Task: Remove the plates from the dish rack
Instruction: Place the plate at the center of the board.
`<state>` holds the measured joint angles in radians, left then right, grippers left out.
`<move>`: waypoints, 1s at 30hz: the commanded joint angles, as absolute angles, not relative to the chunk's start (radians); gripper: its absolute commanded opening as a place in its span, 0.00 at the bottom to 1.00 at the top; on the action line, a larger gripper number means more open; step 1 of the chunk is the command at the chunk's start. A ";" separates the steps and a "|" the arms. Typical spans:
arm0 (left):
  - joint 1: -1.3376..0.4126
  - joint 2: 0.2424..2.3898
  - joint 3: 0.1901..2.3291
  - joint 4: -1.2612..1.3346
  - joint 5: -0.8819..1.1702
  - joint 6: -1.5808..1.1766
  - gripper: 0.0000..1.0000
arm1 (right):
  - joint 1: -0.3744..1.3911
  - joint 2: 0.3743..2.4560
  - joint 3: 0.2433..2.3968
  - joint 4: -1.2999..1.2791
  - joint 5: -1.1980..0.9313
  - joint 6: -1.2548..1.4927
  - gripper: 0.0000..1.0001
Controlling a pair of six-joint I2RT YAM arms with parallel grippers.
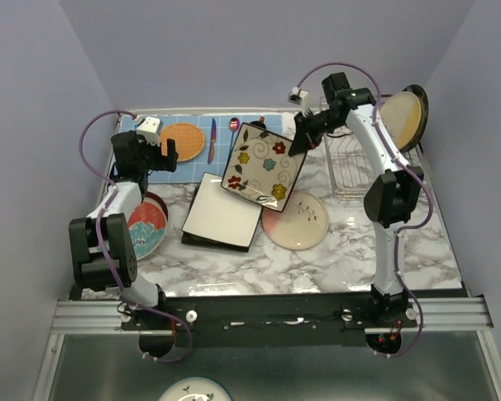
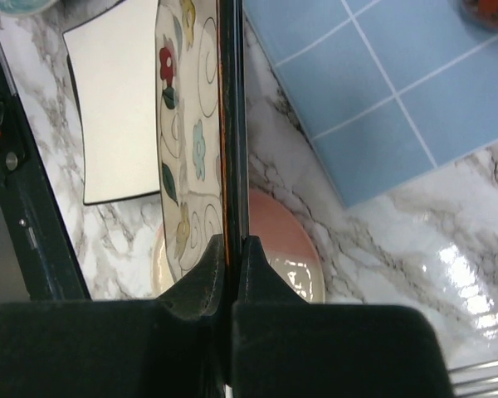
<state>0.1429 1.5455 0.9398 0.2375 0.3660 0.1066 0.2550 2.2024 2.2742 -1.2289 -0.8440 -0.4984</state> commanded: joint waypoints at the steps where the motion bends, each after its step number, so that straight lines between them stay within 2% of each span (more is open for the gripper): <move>1: 0.149 1.557 0.960 0.222 0.339 0.123 0.98 | 0.293 2.220 2.395 -1.220 -1.043 -0.456 0.01; 16: 0.149 1.563 0.980 0.184 0.327 0.150 0.98 | 0.374 2.298 2.370 -1.105 -1.204 -0.373 0.01; 30: 0.150 1.554 0.976 0.187 0.296 0.169 0.98 | 0.436 2.372 2.381 -1.060 -1.266 -0.333 0.01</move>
